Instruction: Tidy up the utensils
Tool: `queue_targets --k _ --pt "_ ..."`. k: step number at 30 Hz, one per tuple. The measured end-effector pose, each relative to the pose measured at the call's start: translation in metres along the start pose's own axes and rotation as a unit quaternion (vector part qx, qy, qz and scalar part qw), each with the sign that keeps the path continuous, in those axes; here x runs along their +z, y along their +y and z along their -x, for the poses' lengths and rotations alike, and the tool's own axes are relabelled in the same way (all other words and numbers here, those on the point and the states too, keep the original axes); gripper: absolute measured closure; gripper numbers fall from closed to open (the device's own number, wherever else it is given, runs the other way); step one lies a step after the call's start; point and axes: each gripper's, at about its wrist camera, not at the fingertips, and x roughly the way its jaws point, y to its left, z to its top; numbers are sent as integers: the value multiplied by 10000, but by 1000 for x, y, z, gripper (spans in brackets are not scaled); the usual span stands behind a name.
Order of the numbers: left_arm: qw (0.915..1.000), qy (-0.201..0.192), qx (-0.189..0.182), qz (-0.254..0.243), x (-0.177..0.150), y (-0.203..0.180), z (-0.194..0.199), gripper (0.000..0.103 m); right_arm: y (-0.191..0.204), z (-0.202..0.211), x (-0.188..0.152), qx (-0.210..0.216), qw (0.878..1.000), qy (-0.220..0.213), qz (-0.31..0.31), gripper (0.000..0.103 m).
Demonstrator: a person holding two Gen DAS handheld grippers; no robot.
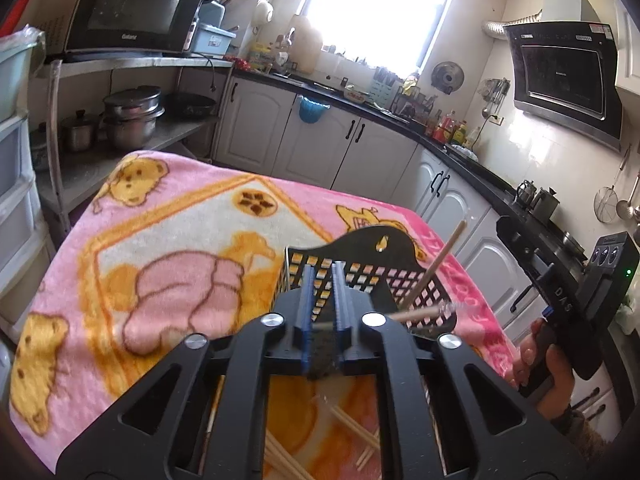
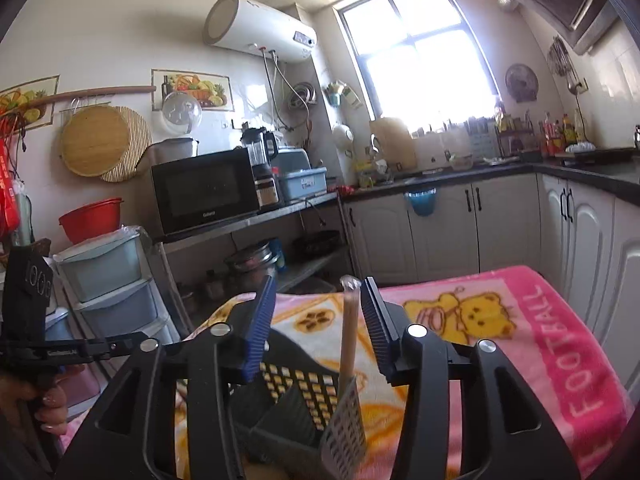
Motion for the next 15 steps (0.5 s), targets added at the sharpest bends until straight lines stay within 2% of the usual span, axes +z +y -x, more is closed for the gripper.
queue_targets --k 2,5,8,15 --pt "10000 34 26 15 -5 0 1 85 3 6 -2 -57 9999 92 66 53" --pt "9999 95 9 92 -11 2 3 82 6 13 -4 -22 9997 178 135 47" --pt "9999 95 23 89 -16 1 6 70 11 20 -7 -46 9994 313 169 39" --pt "9997 127 61 179 -28 3 13 51 19 34 -13 -96 9985 518 155 32"
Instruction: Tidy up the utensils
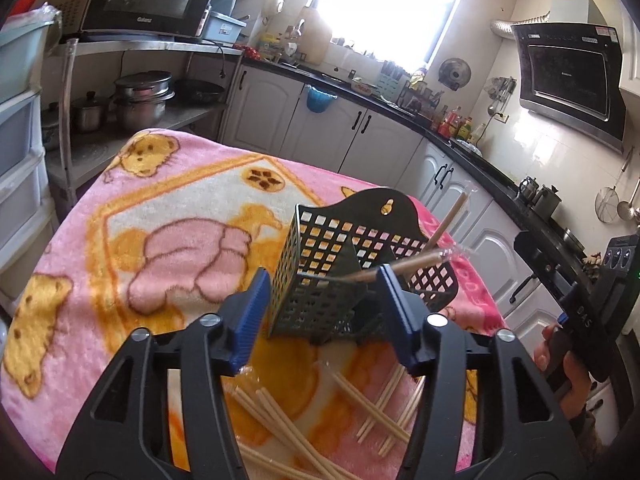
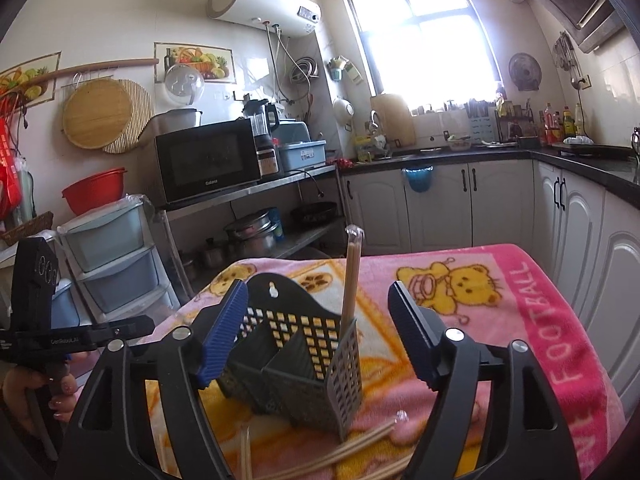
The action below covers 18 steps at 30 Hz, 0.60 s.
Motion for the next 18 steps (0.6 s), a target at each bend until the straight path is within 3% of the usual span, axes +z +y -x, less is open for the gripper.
queue_targets --k 9,18 --pt "9999 93 59 126 -14 8 5 29 9 12 -14 -2 9997 221 91 28" --pt "9992 215 146 289 -28 13 8 19 17 18 -29 110 9985 501 212 28"
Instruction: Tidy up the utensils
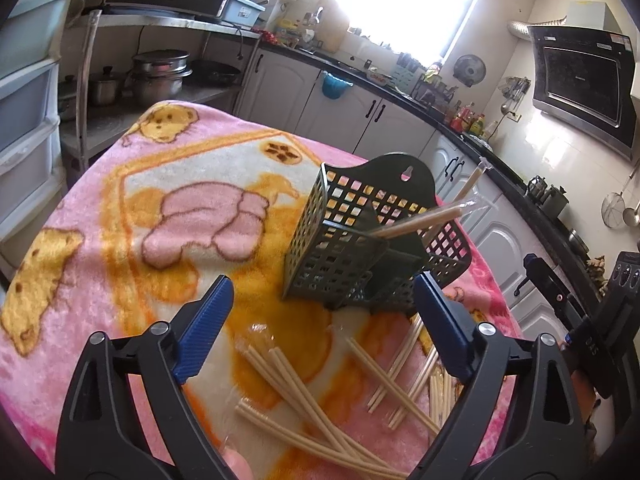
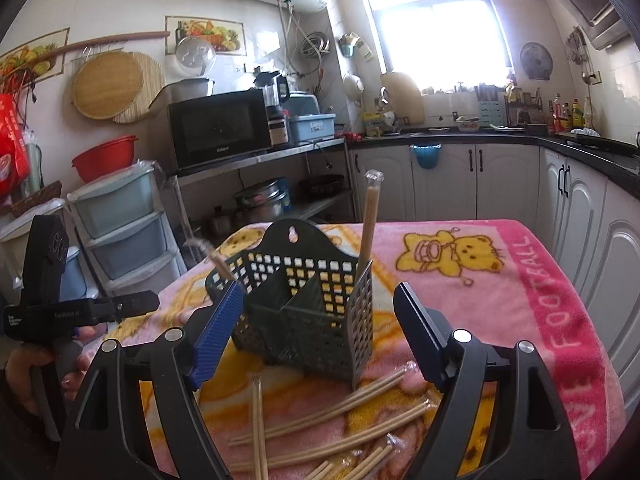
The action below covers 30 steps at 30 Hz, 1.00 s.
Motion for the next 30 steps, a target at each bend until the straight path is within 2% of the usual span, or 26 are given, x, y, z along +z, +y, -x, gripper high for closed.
queue_targets --k 17,30 --pt "9988 337 236 266 -31 19 -3 18 35 -3 -17 376 9966 473 569 28" --pt "9960 646 406 471 -54 39 -5 18 66 -23 -37 585 9845 1117 1219 28"
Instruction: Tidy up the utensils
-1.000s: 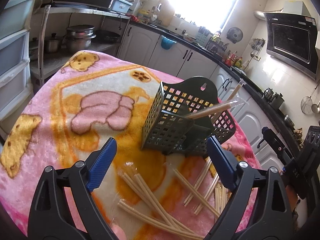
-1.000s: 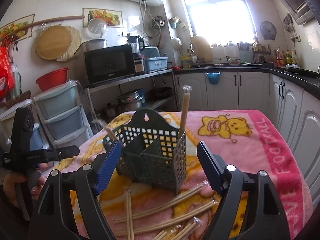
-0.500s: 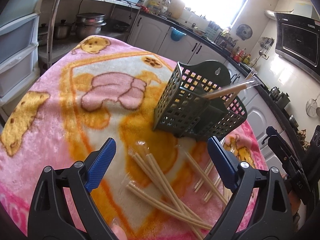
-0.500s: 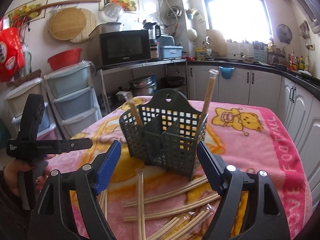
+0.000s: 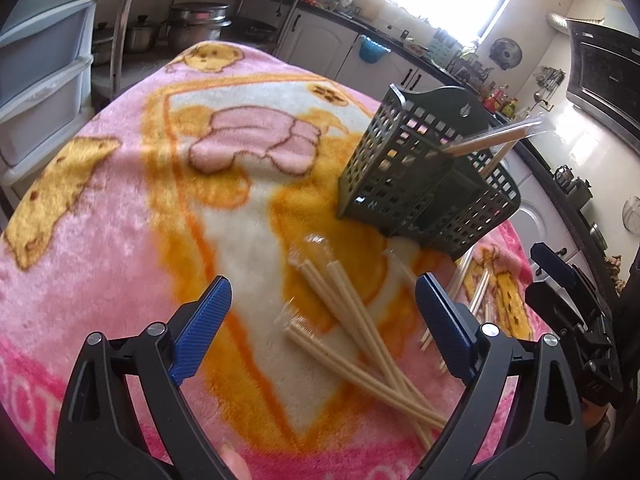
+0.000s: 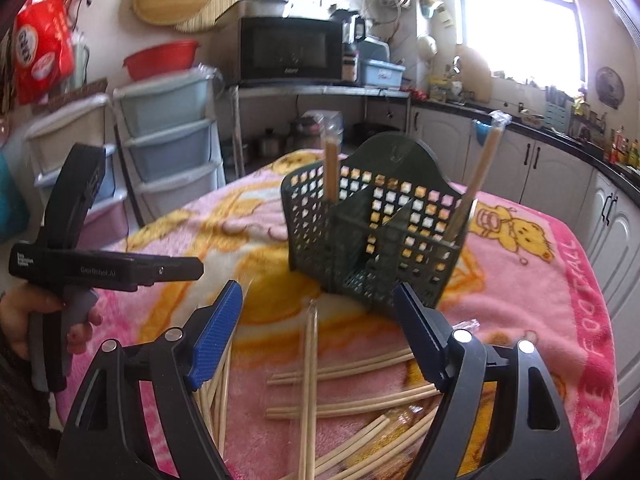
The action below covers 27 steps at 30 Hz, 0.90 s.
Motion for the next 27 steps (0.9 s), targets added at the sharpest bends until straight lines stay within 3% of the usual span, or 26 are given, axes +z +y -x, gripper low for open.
queue_targets --k 7,18,27 --pt "9998 173 -19 139 -10 14 -1 18 11 -19 -4 23 9990 401 201 28" --pt "9942 668 -550 646 -33 27 -7 56 8 -50 -13 9 9940 1056 276 44" --pt "9946 742 -427 584 -24 20 -25 62 1 -75 -14 101 9886 1484 252 47"
